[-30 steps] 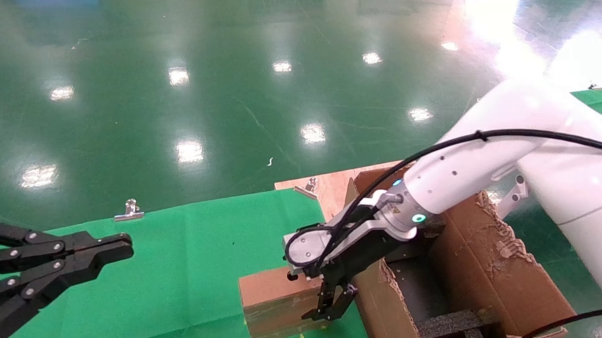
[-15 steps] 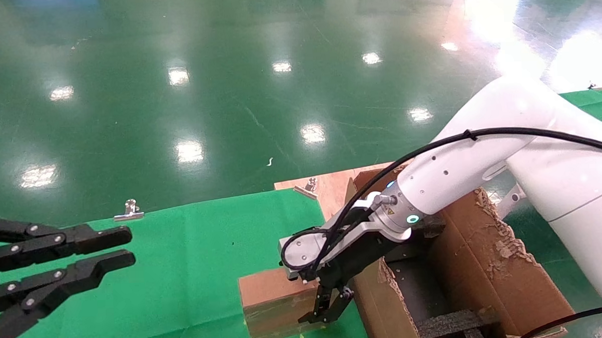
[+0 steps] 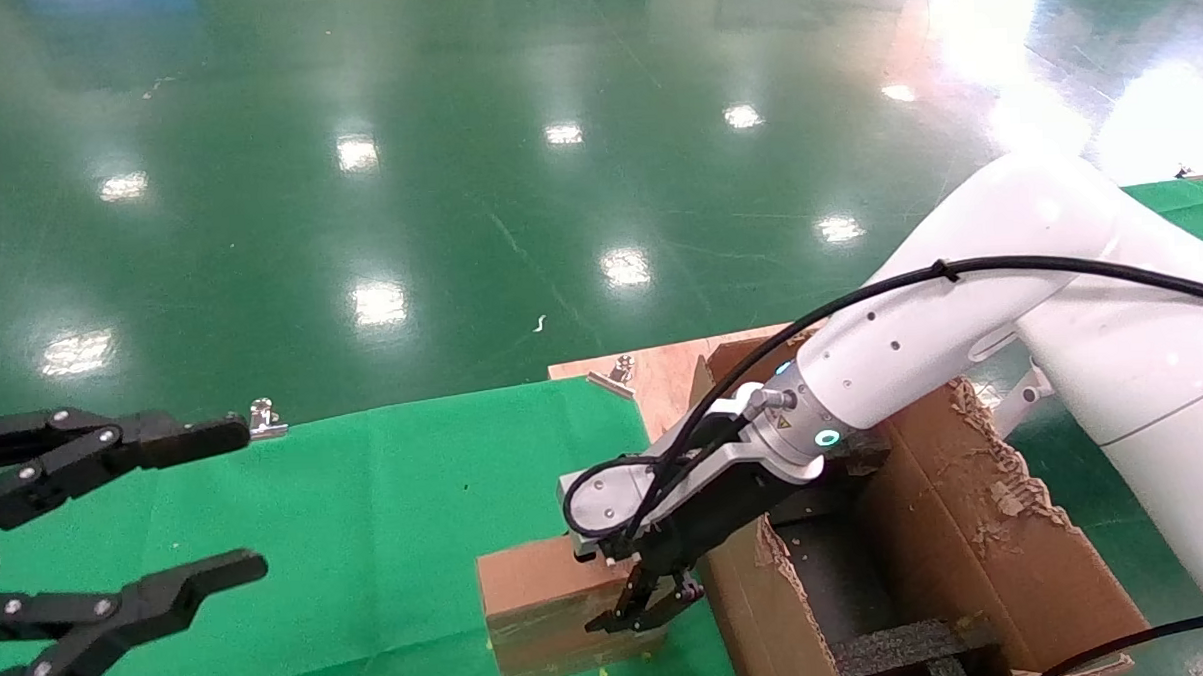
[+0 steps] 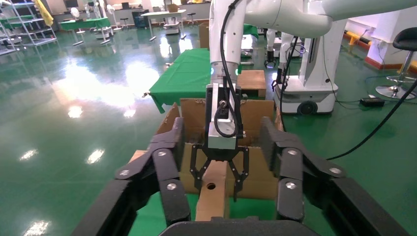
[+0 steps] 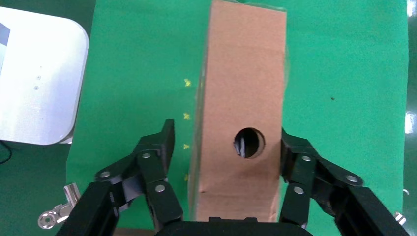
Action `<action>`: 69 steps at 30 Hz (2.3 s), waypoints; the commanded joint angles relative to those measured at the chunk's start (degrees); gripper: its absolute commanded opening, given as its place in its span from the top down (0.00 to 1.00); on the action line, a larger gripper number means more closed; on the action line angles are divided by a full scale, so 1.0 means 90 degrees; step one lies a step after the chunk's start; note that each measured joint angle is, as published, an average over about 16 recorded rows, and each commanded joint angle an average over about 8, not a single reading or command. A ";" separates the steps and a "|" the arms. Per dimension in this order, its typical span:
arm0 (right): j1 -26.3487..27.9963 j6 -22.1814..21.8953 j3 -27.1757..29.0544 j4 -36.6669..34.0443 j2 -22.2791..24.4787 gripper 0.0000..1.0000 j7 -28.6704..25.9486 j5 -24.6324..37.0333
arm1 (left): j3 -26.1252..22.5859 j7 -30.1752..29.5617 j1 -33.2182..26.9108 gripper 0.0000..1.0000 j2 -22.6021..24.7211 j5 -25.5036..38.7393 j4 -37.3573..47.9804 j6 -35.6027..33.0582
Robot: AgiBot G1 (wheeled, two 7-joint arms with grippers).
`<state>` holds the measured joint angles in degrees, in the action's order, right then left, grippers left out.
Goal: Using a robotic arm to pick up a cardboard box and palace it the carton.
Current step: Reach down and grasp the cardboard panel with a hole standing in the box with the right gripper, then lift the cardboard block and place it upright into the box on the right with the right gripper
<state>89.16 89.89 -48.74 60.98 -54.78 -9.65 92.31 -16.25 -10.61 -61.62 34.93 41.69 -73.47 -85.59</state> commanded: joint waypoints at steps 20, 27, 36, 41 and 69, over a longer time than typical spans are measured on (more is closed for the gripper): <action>0.0253 -0.0095 0.0193 -0.0162 0.0131 1.00 -0.0019 -0.0263 | -0.0003 0.0002 -0.0002 0.00 0.0000 -0.0003 0.0004 -0.0001; 0.1307 0.0077 0.0237 -0.0532 0.0218 1.00 0.0072 -0.0479 | -0.0006 0.0004 -0.0004 0.00 -0.0001 -0.0005 0.0005 -0.0001; 0.2830 0.0144 -0.0263 -0.1171 0.0382 1.00 0.0293 -0.0990 | -0.0010 0.0006 -0.0005 0.00 -0.0002 -0.0007 0.0006 0.0000; 0.3233 0.0121 -0.0575 -0.1457 0.0557 1.00 0.0400 -0.1316 | -0.0013 0.0007 -0.0005 0.00 -0.0003 -0.0009 0.0006 0.0001; 0.3157 -0.0155 -0.1471 -0.0138 0.4307 1.00 -0.0804 -0.1444 | -0.0024 0.0013 -0.0008 0.00 -0.0008 -0.0017 0.0006 0.0006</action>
<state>117.17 87.96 -62.10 59.62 -16.41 -16.93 78.97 -16.47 -10.49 -61.69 34.85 41.54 -73.41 -85.53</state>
